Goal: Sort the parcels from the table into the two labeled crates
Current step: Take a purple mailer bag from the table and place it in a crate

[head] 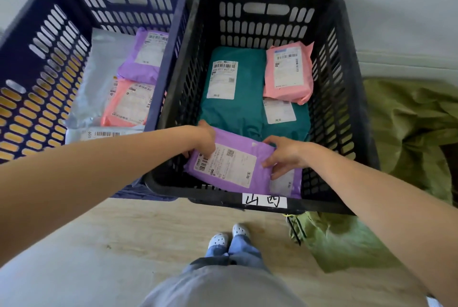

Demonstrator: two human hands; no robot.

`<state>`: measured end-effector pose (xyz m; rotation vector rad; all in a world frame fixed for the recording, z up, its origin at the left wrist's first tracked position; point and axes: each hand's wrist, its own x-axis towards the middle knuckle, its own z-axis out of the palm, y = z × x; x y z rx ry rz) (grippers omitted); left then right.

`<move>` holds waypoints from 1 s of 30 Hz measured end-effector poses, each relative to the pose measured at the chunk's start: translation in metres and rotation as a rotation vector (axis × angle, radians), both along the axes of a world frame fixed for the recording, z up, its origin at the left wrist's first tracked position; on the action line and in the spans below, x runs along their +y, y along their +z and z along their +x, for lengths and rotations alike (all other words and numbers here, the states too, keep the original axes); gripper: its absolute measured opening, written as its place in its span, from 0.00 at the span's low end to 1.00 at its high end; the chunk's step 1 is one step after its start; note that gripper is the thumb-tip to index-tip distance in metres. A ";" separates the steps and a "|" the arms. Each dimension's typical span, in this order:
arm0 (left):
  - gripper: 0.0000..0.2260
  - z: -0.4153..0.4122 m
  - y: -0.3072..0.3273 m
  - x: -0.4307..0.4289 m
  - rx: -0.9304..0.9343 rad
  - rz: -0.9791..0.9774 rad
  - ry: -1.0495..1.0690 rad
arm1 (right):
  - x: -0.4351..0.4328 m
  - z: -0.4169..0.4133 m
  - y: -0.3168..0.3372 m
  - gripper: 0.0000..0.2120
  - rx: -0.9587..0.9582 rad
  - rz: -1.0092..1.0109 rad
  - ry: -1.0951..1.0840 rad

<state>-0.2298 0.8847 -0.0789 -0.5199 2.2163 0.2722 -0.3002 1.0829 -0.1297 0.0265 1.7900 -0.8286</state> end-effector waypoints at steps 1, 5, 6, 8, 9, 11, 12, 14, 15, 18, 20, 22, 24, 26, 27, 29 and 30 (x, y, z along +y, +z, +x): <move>0.35 0.003 -0.004 0.000 0.028 -0.007 -0.029 | 0.000 0.000 -0.003 0.27 -0.012 0.000 0.006; 0.28 0.017 -0.009 0.002 0.128 -0.130 -0.268 | 0.003 -0.004 -0.010 0.26 -0.063 -0.016 0.008; 0.29 0.019 -0.010 0.004 0.122 -0.182 -0.382 | 0.003 -0.005 -0.012 0.25 -0.075 -0.018 0.013; 0.33 0.023 -0.009 0.009 0.142 -0.261 -0.574 | 0.003 -0.006 -0.014 0.24 -0.088 -0.017 0.029; 0.32 0.023 -0.006 0.012 0.160 -0.251 -0.655 | 0.002 -0.007 -0.015 0.24 -0.090 -0.016 0.038; 0.31 0.023 -0.003 0.015 0.144 -0.128 -0.806 | 0.001 -0.008 -0.016 0.24 -0.093 -0.009 0.062; 0.32 0.023 -0.004 0.016 0.111 -0.071 -0.882 | 0.001 -0.009 -0.016 0.24 -0.096 -0.005 0.076; 0.34 0.024 -0.005 0.017 0.054 -0.039 -1.015 | 0.000 -0.010 -0.016 0.24 -0.104 0.007 0.109; 0.34 0.024 -0.005 0.018 0.036 -0.041 -1.054 | 0.001 -0.010 -0.016 0.24 -0.105 0.010 0.117; 0.37 0.025 -0.011 0.019 -0.024 -0.041 -1.098 | -0.001 -0.006 -0.017 0.24 -0.084 0.002 0.099; 0.37 0.025 -0.014 0.018 -0.043 -0.041 -1.120 | -0.006 -0.002 -0.019 0.25 -0.050 -0.009 0.084; 0.37 0.026 -0.018 0.019 -0.056 -0.041 -1.147 | -0.011 0.004 -0.020 0.26 0.041 0.012 0.159; 0.37 0.026 -0.021 0.021 -0.070 -0.040 -1.167 | -0.014 0.006 -0.016 0.29 0.227 0.083 0.374; 0.36 0.024 -0.023 0.023 -0.085 -0.039 -1.181 | -0.012 0.004 -0.011 0.36 0.446 0.176 0.632; 0.36 0.024 -0.023 0.025 -0.092 -0.041 -1.188 | -0.009 0.003 -0.008 0.38 0.560 0.211 0.742; 0.36 0.021 -0.022 0.028 -0.109 -0.053 -1.204 | -0.004 0.001 -0.001 0.37 0.771 0.210 0.921; 0.36 0.020 -0.022 0.029 -0.116 -0.060 -1.216 | -0.002 0.000 0.001 0.36 0.840 0.185 0.996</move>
